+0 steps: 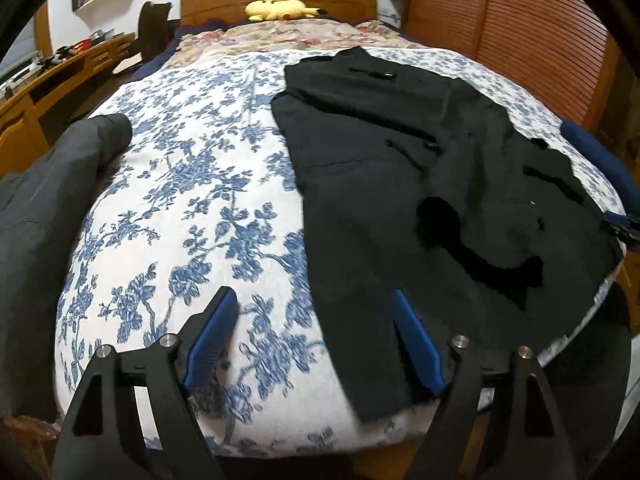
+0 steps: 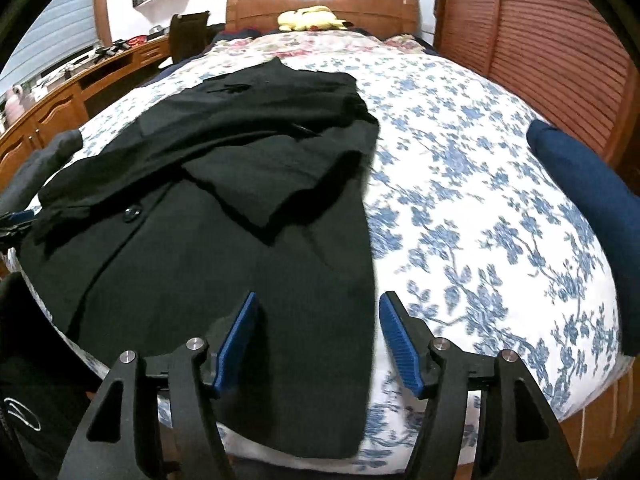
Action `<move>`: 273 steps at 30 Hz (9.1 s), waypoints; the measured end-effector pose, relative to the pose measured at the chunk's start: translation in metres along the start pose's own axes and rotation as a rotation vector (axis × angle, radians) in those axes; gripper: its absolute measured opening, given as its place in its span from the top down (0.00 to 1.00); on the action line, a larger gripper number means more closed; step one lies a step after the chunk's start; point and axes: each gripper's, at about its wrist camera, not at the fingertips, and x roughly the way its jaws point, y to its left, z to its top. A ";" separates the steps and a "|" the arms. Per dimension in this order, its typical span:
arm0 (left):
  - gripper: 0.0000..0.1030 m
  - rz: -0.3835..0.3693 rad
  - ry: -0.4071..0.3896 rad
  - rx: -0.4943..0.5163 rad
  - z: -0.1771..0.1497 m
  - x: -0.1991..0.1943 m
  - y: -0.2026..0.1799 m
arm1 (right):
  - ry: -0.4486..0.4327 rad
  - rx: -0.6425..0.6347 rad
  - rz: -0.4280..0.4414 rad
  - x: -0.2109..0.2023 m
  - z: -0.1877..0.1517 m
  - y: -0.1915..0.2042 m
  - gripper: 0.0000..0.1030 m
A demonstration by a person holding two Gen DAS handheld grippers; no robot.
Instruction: Fold large clothes
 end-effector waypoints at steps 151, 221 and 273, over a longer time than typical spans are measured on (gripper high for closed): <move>0.72 -0.042 -0.365 0.039 0.153 -0.016 0.010 | -0.196 -0.070 -0.119 -0.047 0.182 0.071 0.34; 0.49 -0.166 -0.264 0.090 0.110 -0.005 -0.017 | 0.061 -0.218 0.191 -0.006 0.163 0.123 0.52; 0.49 -0.181 -0.192 0.151 0.068 -0.031 -0.101 | 0.064 -0.059 0.008 -0.068 0.053 0.013 0.51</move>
